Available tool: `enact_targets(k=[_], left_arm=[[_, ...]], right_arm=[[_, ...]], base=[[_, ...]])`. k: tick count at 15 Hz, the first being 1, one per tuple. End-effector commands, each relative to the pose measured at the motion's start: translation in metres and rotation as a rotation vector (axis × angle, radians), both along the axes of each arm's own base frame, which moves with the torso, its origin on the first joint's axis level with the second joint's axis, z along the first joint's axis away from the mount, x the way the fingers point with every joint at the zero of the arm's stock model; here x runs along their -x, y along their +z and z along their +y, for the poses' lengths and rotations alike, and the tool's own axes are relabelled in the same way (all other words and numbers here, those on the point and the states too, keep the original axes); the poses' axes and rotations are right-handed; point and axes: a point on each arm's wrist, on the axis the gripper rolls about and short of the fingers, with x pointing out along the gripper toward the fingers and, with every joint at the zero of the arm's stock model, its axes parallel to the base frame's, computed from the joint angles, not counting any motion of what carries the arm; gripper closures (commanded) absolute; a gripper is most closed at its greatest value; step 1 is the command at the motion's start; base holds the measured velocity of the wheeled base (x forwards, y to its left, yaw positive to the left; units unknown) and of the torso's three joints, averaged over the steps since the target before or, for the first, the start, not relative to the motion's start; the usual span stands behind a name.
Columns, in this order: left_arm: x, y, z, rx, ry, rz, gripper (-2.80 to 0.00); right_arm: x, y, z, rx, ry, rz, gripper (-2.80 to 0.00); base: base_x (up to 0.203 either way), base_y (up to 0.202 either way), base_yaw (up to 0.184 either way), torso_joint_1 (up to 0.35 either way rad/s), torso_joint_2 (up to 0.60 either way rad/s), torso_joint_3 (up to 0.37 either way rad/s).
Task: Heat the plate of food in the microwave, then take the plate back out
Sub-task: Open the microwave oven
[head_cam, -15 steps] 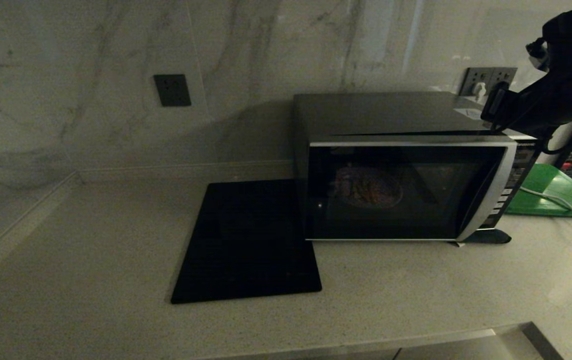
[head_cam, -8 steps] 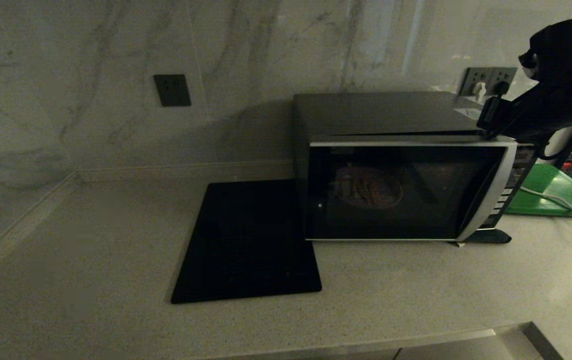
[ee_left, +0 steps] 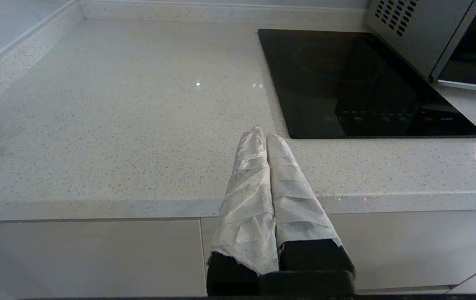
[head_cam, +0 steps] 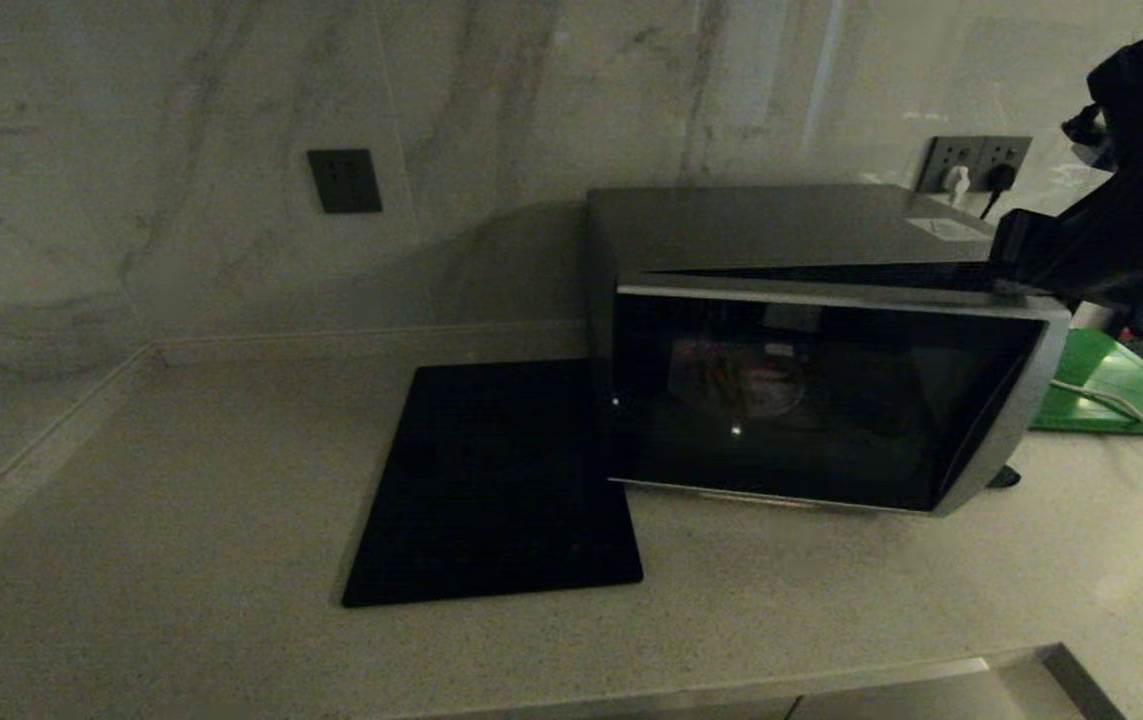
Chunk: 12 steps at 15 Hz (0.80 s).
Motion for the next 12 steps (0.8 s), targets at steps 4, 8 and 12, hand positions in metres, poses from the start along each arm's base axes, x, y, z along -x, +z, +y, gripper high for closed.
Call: enact_targets(k=[4, 8, 12], left_arm=[[0.0, 0.0, 0.0, 0.001, 0.002, -0.001, 0.0], [0.0, 0.0, 0.0, 0.001, 0.001, -0.001, 0.0], [0.0, 0.0, 0.0, 0.001, 0.001, -0.001, 0.0]], right_arm=[[0.056, 0.014, 0.003, -0.105, 0.082, 0.172, 0.0], [0.084, 0.022, 0.009, -0.148, 0.143, 0.226, 0.0], [0.088, 0.022, 0.013, -0.147, 0.158, 0.25, 0.0]], base=[[0.0, 0.0, 0.0, 0.0, 0.0, 0.0], [0.0, 0.0, 0.0, 0.0, 0.0, 0.0], [0.0, 0.0, 0.0, 0.0, 0.0, 0.0]])
